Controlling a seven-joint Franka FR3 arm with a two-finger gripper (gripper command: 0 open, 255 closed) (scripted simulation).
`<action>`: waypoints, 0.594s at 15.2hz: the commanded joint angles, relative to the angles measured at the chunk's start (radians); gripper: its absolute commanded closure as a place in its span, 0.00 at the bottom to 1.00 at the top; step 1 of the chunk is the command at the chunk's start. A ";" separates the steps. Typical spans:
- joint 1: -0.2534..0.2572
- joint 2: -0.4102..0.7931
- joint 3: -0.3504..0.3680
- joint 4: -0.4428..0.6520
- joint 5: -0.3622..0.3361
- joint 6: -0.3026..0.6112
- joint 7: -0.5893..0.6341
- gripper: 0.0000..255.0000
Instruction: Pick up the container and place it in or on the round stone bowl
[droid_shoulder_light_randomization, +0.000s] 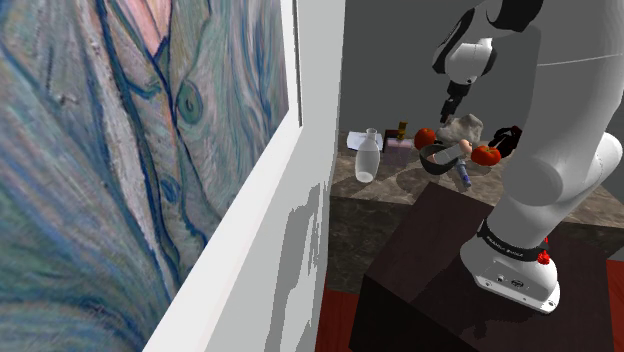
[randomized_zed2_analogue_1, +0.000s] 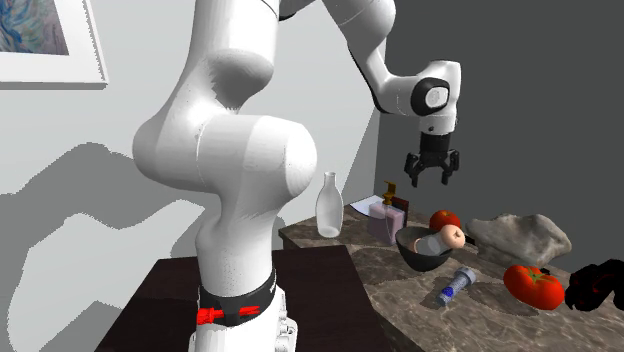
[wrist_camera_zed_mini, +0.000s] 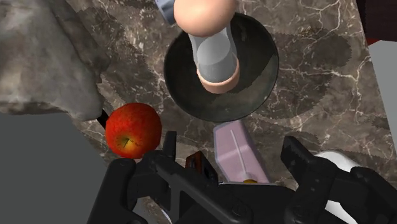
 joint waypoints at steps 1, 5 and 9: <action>0.029 -0.058 -0.030 -0.003 -0.052 -0.043 0.036 0.00; 0.037 -0.078 -0.039 0.000 -0.072 -0.062 0.049 0.00; 0.037 -0.078 -0.039 0.000 -0.072 -0.062 0.049 0.00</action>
